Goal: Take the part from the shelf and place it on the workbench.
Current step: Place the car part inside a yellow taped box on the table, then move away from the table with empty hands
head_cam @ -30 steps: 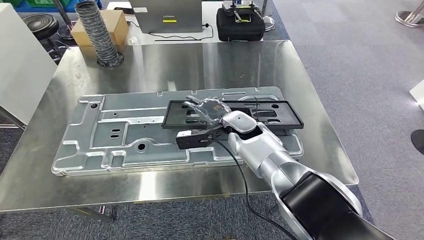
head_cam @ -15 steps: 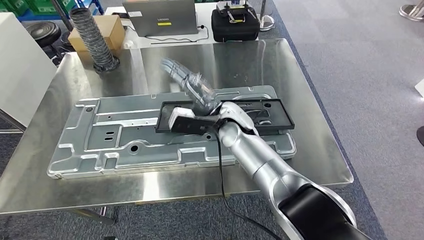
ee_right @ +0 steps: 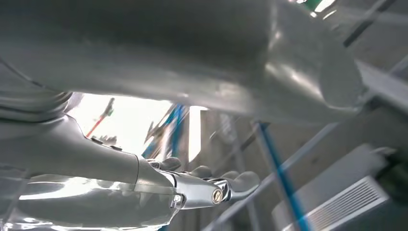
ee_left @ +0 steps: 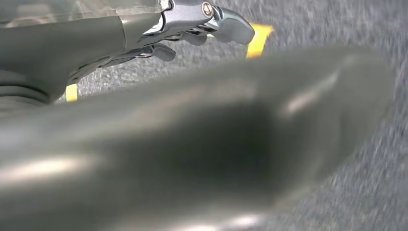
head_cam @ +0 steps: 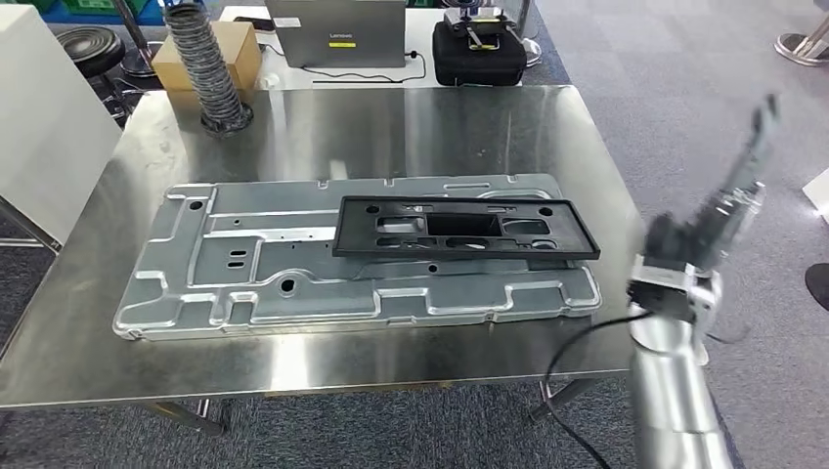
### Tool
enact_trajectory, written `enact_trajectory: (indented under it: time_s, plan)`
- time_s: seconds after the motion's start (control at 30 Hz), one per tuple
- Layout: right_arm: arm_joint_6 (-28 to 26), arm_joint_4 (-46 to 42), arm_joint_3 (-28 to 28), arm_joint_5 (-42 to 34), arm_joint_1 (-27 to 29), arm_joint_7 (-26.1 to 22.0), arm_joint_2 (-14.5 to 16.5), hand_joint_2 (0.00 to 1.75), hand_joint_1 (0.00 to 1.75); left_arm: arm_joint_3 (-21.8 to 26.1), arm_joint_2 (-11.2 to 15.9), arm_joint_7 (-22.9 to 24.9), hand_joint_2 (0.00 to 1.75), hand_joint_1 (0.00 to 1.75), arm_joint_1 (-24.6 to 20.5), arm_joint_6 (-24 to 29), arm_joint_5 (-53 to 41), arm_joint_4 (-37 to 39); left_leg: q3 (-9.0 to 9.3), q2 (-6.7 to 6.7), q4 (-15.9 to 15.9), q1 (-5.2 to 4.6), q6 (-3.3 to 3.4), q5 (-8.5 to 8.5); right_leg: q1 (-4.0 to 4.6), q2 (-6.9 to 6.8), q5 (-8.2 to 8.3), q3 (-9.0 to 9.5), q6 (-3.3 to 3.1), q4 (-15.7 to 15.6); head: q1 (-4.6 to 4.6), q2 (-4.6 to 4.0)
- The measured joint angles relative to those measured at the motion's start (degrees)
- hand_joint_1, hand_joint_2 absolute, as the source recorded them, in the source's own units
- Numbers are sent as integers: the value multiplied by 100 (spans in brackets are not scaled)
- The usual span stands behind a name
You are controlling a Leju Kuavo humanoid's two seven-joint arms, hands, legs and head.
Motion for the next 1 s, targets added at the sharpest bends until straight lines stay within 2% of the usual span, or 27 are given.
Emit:
enact_trajectory:
  time_s: [0.07,0.1,0.13,0.17,0.2,0.27,0.3,0.33,0.4,0.43,0.47,0.5,0.57,0.6,0.63,0.67,0.7,0.73,0.77,0.8,0.83,0.87,0.9,0.93,0.97,1.0]
  plan:
    - [0,-130,-576,-159,613,-137,-105,0,0,84,1,-4,0,0,2,4,4,0,-66,-1,-2,-15,48,42,-10,5,-449,-271,36,746,11,0]
    - [-15,-162,-831,-186,928,-158,-130,0,0,123,1,-7,0,0,5,-3,4,0,-102,-2,1,-22,55,65,-19,4,-562,-342,47,1012,13,-1]
    - [-41,-182,-1056,-190,1239,-166,-143,0,0,159,1,-12,0,0,13,-10,1,-1,-141,-2,9,-28,54,88,-28,4,-564,-315,51,1084,13,-1]
    - [-81,-202,-1256,-160,1534,-168,-146,0,0,191,2,-19,0,0,20,-18,-9,-1,-184,-2,20,-32,46,113,-36,3,-465,-171,49,925,15,-1]
    - [-130,-220,-1426,-99,1795,-169,-141,0,0,212,2,-28,0,0,27,-25,-24,-2,-226,-1,36,-34,31,137,-41,0,-315,77,38,572,14,-1]
    - [-218,-243,-1697,111,2221,-168,-113,0,0,242,3,-64,0,0,35,-30,-58,-5,-281,8,65,-46,-16,184,-30,-6,-118,615,1,-236,10,0]
    - [-233,-245,-1811,227,2393,-167,-83,0,0,262,4,-86,0,0,37,-31,-75,-7,-284,14,72,-54,-47,208,-17,-6,-81,770,-24,-475,9,0]
    - [-229,-242,-1917,344,2538,-165,-39,0,0,281,5,-107,0,0,38,-33,-90,-9,-279,20,71,-60,-82,236,0,-3,-74,830,-52,-576,11,0]
    - [-159,-233,-2138,606,2764,-161,113,0,0,312,8,-138,0,0,46,-48,-129,-10,-275,27,53,-63,-159,290,4,-2,2,781,-128,-585,20,-1]
    - [-87,-228,-2255,745,2845,-162,207,0,0,323,13,-150,0,0,53,-58,-149,-11,-299,30,84,-59,-195,231,-5,-8,50,737,-173,-593,22,-1]
    - [8,-223,-2372,885,2919,-164,313,0,0,333,16,-156,0,0,63,-68,-171,-12,-344,33,195,-55,-228,68,-18,-16,110,682,-221,-605,18,-2]
    - [110,-218,-2482,1007,2984,-167,416,0,0,341,20,-157,0,0,75,-78,-197,-12,-412,36,416,-49,-255,-195,-30,-24,173,614,-259,-614,12,-1]
    - [288,-202,-2693,1205,3096,-170,615,0,0,354,22,-144,0,0,85,-92,-242,-13,-576,38,1131,-45,-298,-795,-15,-29,295,453,-297,-607,3,-1]
    - [352,-191,-2789,1280,3145,-170,710,0,0,360,23,-137,0,0,87,-98,-261,-13,-611,38,1468,-45,-311,-953,-6,-29,359,363,-301,-598,2,-1]
    - [399,-177,-2880,1340,3191,-170,799,0,0,368,25,-130,0,0,86,-101,-275,-13,-570,38,1668,-47,-313,-968,5,-30,423,269,-301,-586,2,-1]
    - [430,-162,-2958,1386,3232,-169,879,0,0,379,26,-124,0,0,86,-103,-286,-15,-433,37,1670,-50,-303,-859,14,-30,481,180,-298,-572,2,-1]
    - [455,-147,-3028,1428,3267,-169,949,0,0,389,27,-120,0,0,85,-107,-297,-17,-196,37,1468,-55,-282,-695,21,-29,534,99,-293,-556,2,-1]
    - [480,-133,-3092,1469,3293,-169,1013,0,0,399,29,-117,0,0,82,-112,-306,-20,126,36,1098,-67,-247,-576,26,-27,585,33,-286,-540,2,-1]
    - [514,-118,-3153,1524,3313,-170,1076,0,0,406,33,-116,0,0,75,-121,-321,-26,476,36,621,-85,-206,-557,38,-24,634,-18,-271,-525,3,0]
    - [561,-102,-3218,1585,3326,-170,1136,0,0,412,37,-116,0,0,66,-135,-340,-30,759,36,209,-104,-168,-601,44,-24,687,-51,-248,-518,5,0]
    - [611,-80,-3286,1648,3333,-170,1198,0,0,418,40,-119,0,0,58,-151,-361,-34,936,35,-86,-126,-130,-665,43,-24,743,-69,-218,-520,6,-1]
    - [663,-53,-3358,1703,3338,-170,1255,0,0,424,42,-120,0,0,55,-171,-384,-37,1001,35,-242,-145,-97,-697,40,-26,800,-79,-182,-535,4,-1]
    - [715,-20,-3436,1740,3341,-169,1304,0,0,430,37,-120,0,0,57,-189,-399,-36,978,36,-277,-147,-63,-658,37,-26,861,-82,-145,-559,5,-1]
    - [770,29,-3523,1760,3344,-169,1347,0,0,437,27,-120,0,0,62,-203,-414,-36,936,51,-298,-142,-20,-589,26,-18,848,-100,-110,-554,0,-1]
    - [828,88,-3617,1769,3348,-169,1378,0,0,443,18,-118,0,0,65,-214,-425,-36,885,68,-319,-131,26,-514,16,-9,729,-137,-78,-479,6,-1]
    - [884,167,-3713,1777,3348,-169,1399,0,0,448,7,-116,0,0,70,-220,-435,-36,817,85,-338,-117,63,-435,6,0,496,-202,-45,-292,16,-1]
